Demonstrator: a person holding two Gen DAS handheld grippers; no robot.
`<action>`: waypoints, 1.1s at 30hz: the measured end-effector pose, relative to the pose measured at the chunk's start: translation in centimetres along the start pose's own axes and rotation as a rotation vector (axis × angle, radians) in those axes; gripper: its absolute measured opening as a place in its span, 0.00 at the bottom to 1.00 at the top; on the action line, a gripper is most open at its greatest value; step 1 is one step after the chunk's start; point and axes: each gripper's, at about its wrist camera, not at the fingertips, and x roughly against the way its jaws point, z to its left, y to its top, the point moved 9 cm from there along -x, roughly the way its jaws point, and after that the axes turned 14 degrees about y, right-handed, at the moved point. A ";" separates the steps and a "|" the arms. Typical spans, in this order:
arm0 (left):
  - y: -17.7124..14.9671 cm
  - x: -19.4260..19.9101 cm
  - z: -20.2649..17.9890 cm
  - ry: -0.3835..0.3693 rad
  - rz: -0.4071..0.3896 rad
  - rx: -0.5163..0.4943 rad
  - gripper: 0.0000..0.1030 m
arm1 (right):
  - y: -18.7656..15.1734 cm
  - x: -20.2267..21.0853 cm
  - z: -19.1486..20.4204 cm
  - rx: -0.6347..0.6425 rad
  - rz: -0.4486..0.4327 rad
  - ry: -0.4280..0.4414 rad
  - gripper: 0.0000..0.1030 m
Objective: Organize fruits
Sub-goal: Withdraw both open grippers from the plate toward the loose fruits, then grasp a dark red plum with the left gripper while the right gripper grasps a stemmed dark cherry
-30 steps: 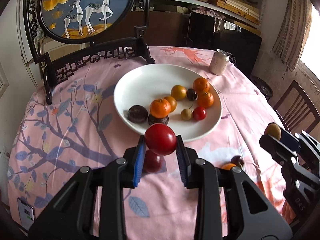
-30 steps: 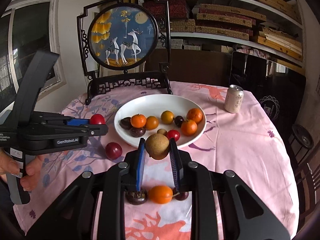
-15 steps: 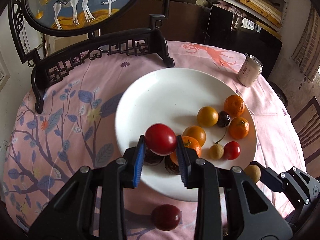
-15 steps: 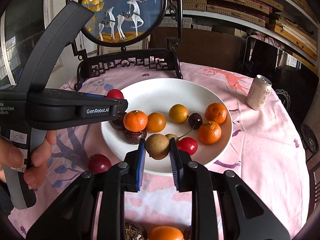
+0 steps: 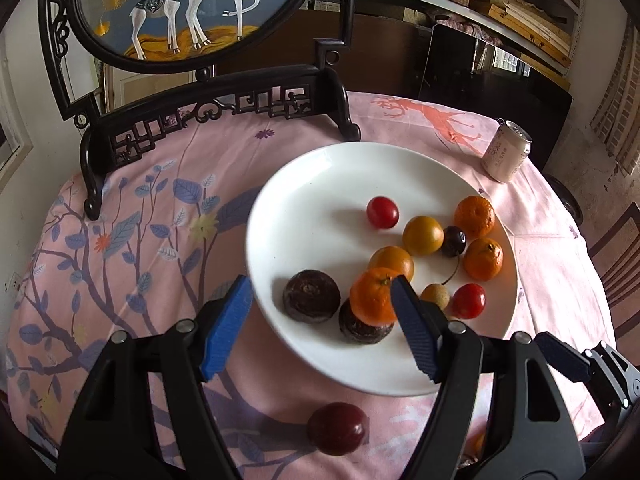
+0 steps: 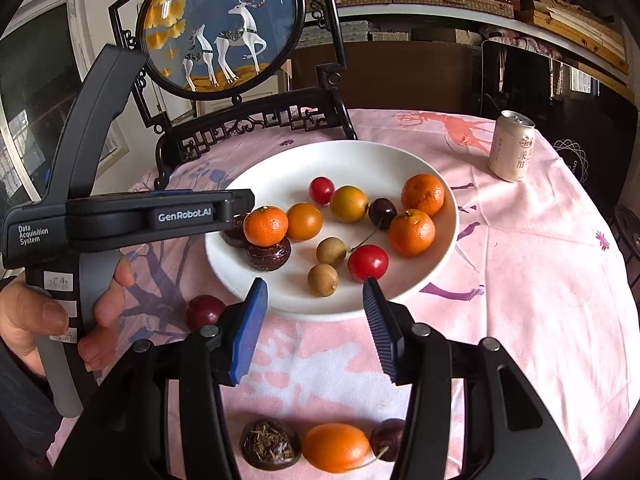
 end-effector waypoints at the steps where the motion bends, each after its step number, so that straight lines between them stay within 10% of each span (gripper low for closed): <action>1: -0.4 0.3 0.2 0.000 0.002 0.002 0.72 | -0.2 0.5 0.0 -0.001 -0.003 -0.005 0.49; 33: -13.1 4.5 1.2 0.024 0.056 -0.076 0.83 | -10.2 6.1 0.7 -0.047 0.042 -0.057 0.49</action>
